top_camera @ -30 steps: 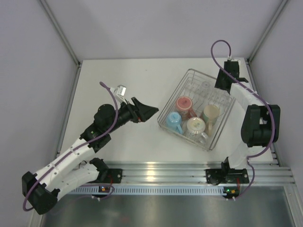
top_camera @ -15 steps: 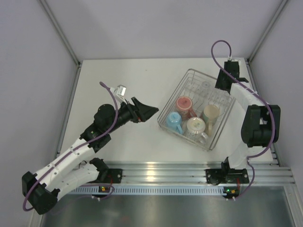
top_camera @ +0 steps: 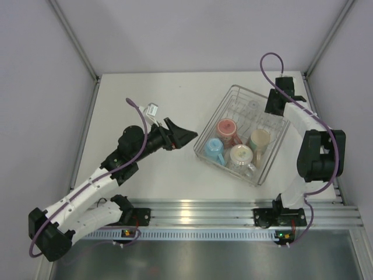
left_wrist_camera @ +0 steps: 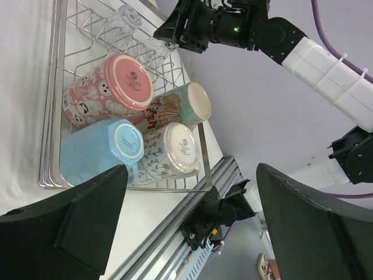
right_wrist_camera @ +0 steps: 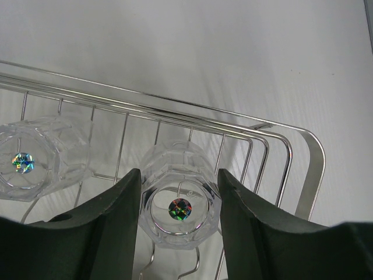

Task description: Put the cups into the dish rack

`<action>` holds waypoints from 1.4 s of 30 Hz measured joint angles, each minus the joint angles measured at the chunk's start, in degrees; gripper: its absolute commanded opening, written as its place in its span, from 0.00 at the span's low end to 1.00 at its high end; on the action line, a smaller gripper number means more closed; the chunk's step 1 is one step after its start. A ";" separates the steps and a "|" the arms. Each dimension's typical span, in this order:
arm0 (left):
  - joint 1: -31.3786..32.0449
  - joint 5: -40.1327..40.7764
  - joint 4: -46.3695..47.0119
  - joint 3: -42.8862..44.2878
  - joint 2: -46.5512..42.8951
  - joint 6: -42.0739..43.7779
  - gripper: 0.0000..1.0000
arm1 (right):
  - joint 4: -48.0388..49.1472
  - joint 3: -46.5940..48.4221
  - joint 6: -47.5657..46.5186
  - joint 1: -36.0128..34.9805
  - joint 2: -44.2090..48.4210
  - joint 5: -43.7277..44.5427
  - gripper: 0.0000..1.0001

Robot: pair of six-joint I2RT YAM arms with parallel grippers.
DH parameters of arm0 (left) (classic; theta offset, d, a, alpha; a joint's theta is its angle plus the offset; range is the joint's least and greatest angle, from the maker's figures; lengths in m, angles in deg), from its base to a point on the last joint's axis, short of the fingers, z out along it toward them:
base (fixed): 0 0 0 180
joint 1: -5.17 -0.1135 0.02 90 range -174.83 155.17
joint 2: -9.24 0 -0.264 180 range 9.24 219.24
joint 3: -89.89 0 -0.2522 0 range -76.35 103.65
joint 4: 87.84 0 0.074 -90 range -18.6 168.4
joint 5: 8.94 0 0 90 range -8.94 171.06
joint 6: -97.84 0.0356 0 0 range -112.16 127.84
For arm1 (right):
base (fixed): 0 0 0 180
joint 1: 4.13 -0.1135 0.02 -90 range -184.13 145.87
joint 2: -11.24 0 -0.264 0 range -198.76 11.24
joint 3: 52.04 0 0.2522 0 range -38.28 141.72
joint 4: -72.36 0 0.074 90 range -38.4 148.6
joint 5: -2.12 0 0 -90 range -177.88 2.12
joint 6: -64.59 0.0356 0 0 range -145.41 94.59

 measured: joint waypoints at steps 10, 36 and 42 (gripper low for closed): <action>0.07 0.00 0.02 0.00 -1.27 -0.48 0.97 | 0.02 0.09 0.02 0.00 0.00 -0.09 0.62; 0.13 14.49 -22.43 21.94 -1.20 22.10 0.98 | -1.62 -7.37 7.78 -1.20 43.23 -30.03 0.99; 0.13 15.52 -26.14 21.38 -3.45 24.44 0.98 | 8.24 -23.32 17.44 -1.60 55.63 -44.65 0.99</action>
